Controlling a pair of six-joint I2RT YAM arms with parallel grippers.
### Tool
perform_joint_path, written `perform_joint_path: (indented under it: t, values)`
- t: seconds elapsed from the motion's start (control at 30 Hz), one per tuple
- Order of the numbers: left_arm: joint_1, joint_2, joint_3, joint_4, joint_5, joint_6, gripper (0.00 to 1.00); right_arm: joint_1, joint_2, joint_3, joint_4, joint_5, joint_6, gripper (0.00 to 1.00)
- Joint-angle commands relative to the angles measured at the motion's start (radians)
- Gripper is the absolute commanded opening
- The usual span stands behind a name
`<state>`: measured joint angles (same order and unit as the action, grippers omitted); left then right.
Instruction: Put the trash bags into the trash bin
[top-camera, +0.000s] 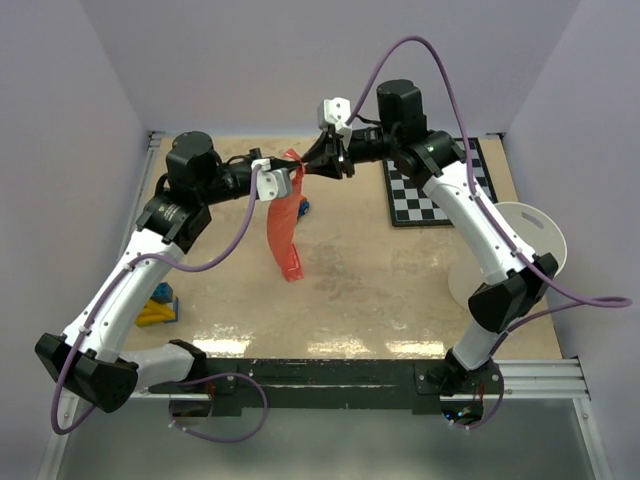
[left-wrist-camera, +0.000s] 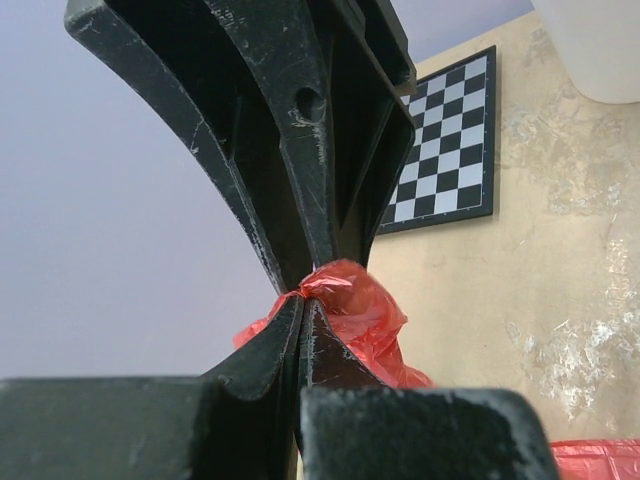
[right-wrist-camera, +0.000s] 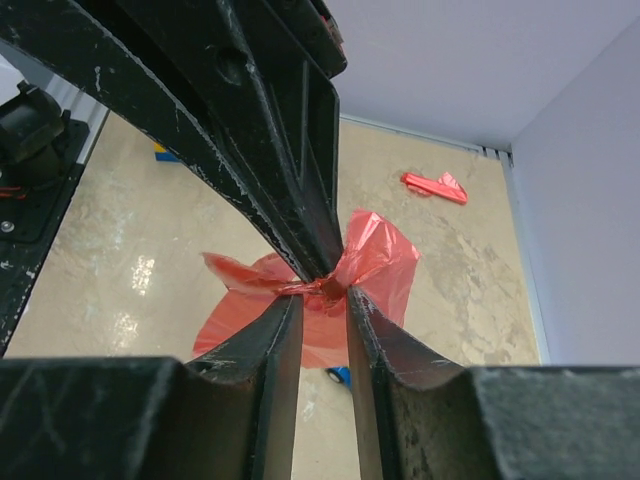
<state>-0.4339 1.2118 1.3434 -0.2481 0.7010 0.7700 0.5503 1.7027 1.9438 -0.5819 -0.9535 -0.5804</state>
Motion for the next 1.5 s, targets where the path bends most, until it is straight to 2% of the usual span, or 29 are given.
perform_joint_path:
  t: [0.0,0.07,0.23,0.53,0.93,1.07,1.3,1.47]
  values:
    - [0.001,0.000,-0.006,0.038,-0.006,-0.009,0.00,0.010,0.012,0.061,0.011,-0.053,0.017,0.26]
    - [0.001,0.002,-0.007,0.047,-0.006,-0.017,0.00,0.013,0.018,0.060,0.011,-0.048,0.016,0.24]
    - [0.001,0.002,-0.013,0.066,-0.020,-0.032,0.00,0.013,0.020,0.041,0.024,-0.056,0.028,0.00]
    - [0.006,-0.037,-0.056,0.084,-0.150,-0.049,0.00,-0.049,-0.020,-0.023,0.120,-0.033,0.120,0.00]
    - [0.006,-0.054,-0.087,0.135,-0.146,-0.127,0.00,-0.050,-0.020,-0.022,0.099,-0.037,0.109,0.00]
    - [0.006,-0.041,-0.075,0.141,-0.090,-0.159,0.11,-0.047,-0.023,-0.022,0.099,-0.041,0.108,0.00]
    - [0.006,-0.005,-0.046,0.181,-0.052,-0.207,0.25,-0.038,-0.031,-0.025,0.093,-0.031,0.099,0.00]
    - [0.004,0.017,-0.027,0.194,-0.047,-0.219,0.27,-0.029,-0.032,-0.023,0.086,-0.024,0.087,0.00]
